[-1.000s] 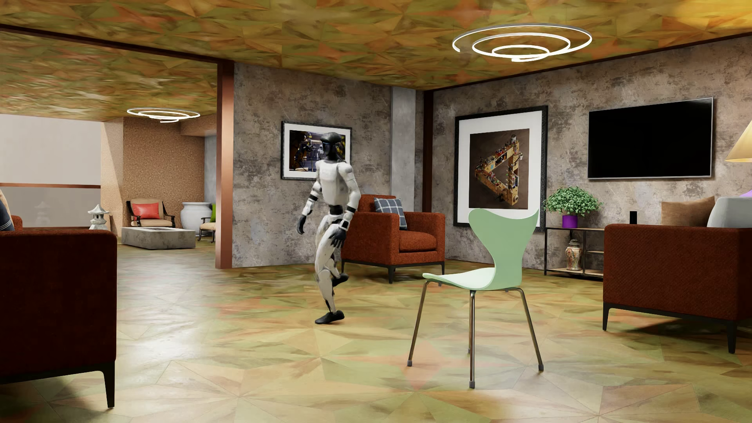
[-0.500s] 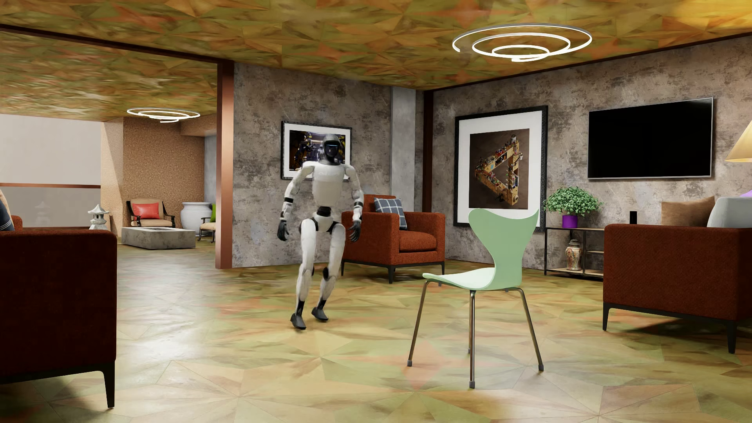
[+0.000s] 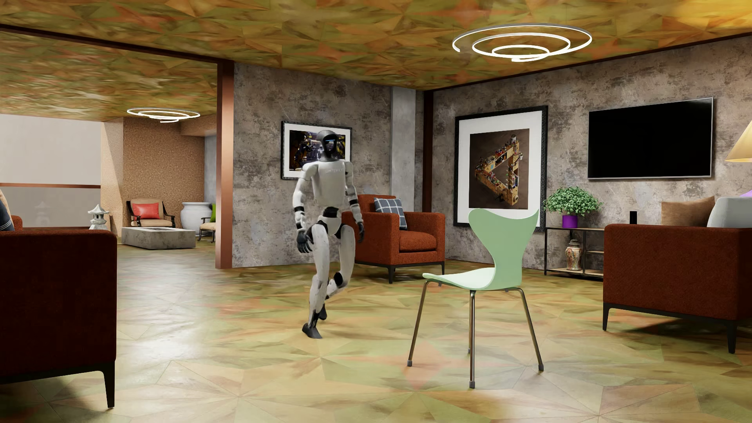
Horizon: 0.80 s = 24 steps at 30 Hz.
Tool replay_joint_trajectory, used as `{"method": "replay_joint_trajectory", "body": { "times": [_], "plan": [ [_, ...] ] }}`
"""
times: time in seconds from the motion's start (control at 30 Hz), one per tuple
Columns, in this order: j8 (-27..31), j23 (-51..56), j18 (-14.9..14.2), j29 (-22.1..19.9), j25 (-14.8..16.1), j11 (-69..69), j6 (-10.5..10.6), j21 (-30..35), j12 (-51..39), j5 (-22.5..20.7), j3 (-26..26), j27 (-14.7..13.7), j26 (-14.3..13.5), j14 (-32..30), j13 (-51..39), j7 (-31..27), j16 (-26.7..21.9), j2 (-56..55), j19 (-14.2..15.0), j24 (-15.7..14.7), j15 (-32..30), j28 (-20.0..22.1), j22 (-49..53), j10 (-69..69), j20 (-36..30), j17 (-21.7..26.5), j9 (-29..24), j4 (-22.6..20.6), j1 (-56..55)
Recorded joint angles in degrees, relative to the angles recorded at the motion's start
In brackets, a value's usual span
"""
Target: Head to the light green chair
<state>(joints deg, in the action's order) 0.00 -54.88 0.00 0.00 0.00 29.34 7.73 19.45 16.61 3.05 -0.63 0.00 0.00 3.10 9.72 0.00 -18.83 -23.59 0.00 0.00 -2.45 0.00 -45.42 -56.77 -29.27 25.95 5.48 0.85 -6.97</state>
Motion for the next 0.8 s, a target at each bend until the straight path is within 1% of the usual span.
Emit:
{"method": "replay_joint_trajectory", "body": {
  "times": [0.07,0.1,0.13,0.2,0.27,0.3,0.33,0.37,0.4,0.43,0.47,0.5,0.53,0.57,0.6,0.63,0.67,0.73,0.77,0.8],
  "plan": [
    [0.0,0.1,0.0,0.0,0.0,-0.3,0.9,1.4,0.3,-0.2,0.2,0.0,0.0,-0.6,1.7,0.0,-1.3,5.8,0.0,0.0,4.7,0.0,-1.1,-14.3,-3.4,-0.4,-1.9,0.5,-7.5],
    [0.0,0.9,0.0,0.0,0.0,-0.4,1.0,1.9,0.5,-0.2,0.5,0.0,0.0,-0.3,2.6,0.0,-1.9,8.5,0.0,0.0,6.7,0.0,-1.6,-18.6,-4.0,-0.6,-2.8,1.0,-10.6],
    [0.0,1.6,0.0,0.0,0.0,-0.6,0.7,2.3,0.8,-0.1,0.9,0.0,0.0,-0.7,3.4,0.0,-2.4,10.9,0.0,0.0,8.4,0.0,-2.1,-20.0,-3.6,-0.9,-3.5,1.5,-13.3],
    [0.0,2.4,0.0,0.0,0.0,-0.6,-0.5,2.8,1.8,0.5,2.0,0.0,0.0,-4.5,4.6,0.0,-3.2,14.7,0.0,0.0,11.5,0.0,-3.0,-15.2,-0.6,-1.7,-4.2,2.3,-18.0],
    [0.0,3.1,0.0,0.0,0.0,-0.9,-2.3,4.4,2.6,1.0,3.1,0.0,0.0,-9.5,5.7,0.0,-4.1,18.7,0.0,0.0,14.8,0.0,-2.0,0.1,2.6,-2.2,-4.6,2.2,-20.1],
    [0.0,3.4,0.0,0.0,0.0,-1.2,-3.1,5.5,2.5,1.1,3.6,0.0,0.0,-9.1,6.0,0.0,-4.5,20.6,0.0,0.0,16.5,0.0,-1.4,8.7,3.3,-2.1,-4.8,1.8,-20.3],
    [0.0,3.7,0.0,0.0,0.0,-1.5,-3.7,6.6,2.4,1.1,4.1,0.0,0.0,-7.9,6.3,0.0,-4.7,22.4,0.0,0.0,18.2,0.0,-0.8,17.0,3.7,-1.9,-4.8,1.5,-20.2],
    [0.0,3.8,0.0,0.0,0.0,-1.5,-4.1,7.4,2.1,0.8,4.8,0.0,0.0,-4.8,6.3,0.0,-4.7,23.8,0.0,0.0,19.8,0.0,-0.4,24.5,3.8,-1.6,-4.7,1.5,-19.9],
    [0.0,3.8,0.0,0.0,0.0,-1.5,-4.3,8.1,1.8,0.4,5.6,0.0,0.0,0.3,6.3,0.0,-4.6,24.9,0.0,0.0,21.4,0.0,-0.1,32.4,3.8,-1.2,-4.5,2.0,-19.4],
    [0.0,3.4,0.0,0.0,0.0,-1.0,-4.4,7.9,2.0,0.1,6.1,0.0,0.0,5.9,6.2,0.0,-4.2,26.2,0.0,0.0,23.1,0.0,0.2,32.9,3.6,-0.8,-4.5,3.1,-18.9],
    [0.0,3.0,0.0,0.0,0.0,-0.4,-4.5,7.4,2.2,-0.1,6.3,0.0,0.0,9.4,6.1,0.0,-3.8,27.6,0.0,0.0,24.8,0.0,0.6,33.0,3.4,-0.4,-4.5,4.0,-18.7],
    [0.0,2.5,0.0,0.0,0.0,0.4,-4.7,6.3,2.7,-0.1,6.3,0.0,0.0,8.0,6.0,0.0,-3.4,29.1,0.0,0.0,26.5,0.0,0.9,33.0,2.9,-0.1,-4.8,4.6,-19.0],
    [0.0,2.1,0.0,0.0,0.0,1.4,-4.9,4.6,3.2,0.0,6.3,0.0,0.0,2.0,6.0,0.0,-3.0,30.3,0.0,0.0,27.6,0.0,1.2,32.5,2.1,0.1,-4.8,4.9,-19.7],
    [0.0,1.8,0.0,0.0,0.0,2.4,-5.3,2.6,3.6,0.3,6.2,0.0,0.0,-5.7,5.9,0.0,-2.6,31.1,0.0,0.0,27.5,0.0,1.2,30.6,1.2,0.2,-4.7,5.1,-20.7],
    [0.0,1.5,0.0,0.0,0.0,3.9,-6.0,0.6,3.7,1.2,5.9,0.0,0.0,-11.9,5.7,0.0,-2.3,31.3,0.0,0.0,25.4,0.0,0.7,27.9,0.0,0.0,-4.7,5.1,-21.7],
    [0.0,1.3,0.0,0.0,0.0,6.2,-7.1,-1.3,3.6,2.5,5.4,0.0,0.0,-14.7,5.5,0.0,-2.2,30.9,0.0,0.0,20.9,0.0,-0.5,25.1,-1.3,-0.6,-5.0,4.8,-22.1],
    [0.0,1.2,0.0,0.0,0.0,9.1,-8.5,-3.3,3.1,4.1,4.6,0.0,0.0,-15.0,5.3,0.0,-2.1,30.4,0.0,0.0,14.2,0.0,-2.2,22.3,-2.8,-1.3,-5.6,4.2,-21.8],
    [0.0,2.9,0.0,0.0,0.0,23.2,-10.6,-2.7,1.8,8.0,3.6,0.0,0.0,-11.2,4.6,0.0,-3.4,20.4,0.0,0.0,-4.0,0.0,-3.8,22.6,-4.4,-2.1,-5.2,2.7,-19.2],
    [0.0,4.7,0.0,0.0,0.0,30.9,-11.5,-1.7,1.1,9.7,3.0,0.0,0.0,-9.4,4.1,0.0,-4.4,14.2,0.0,0.0,-8.9,0.0,-3.7,23.2,-4.5,-2.2,-4.9,2.1,-18.1],
    [0.0,7.2,0.0,0.0,0.0,38.8,-12.5,-0.5,0.3,11.0,2.3,0.0,0.0,-7.6,3.5,0.0,-5.7,7.8,0.0,0.0,-9.9,0.0,-2.9,23.7,-4.3,-2.2,-4.9,1.5,-17.1]
  ]
}}
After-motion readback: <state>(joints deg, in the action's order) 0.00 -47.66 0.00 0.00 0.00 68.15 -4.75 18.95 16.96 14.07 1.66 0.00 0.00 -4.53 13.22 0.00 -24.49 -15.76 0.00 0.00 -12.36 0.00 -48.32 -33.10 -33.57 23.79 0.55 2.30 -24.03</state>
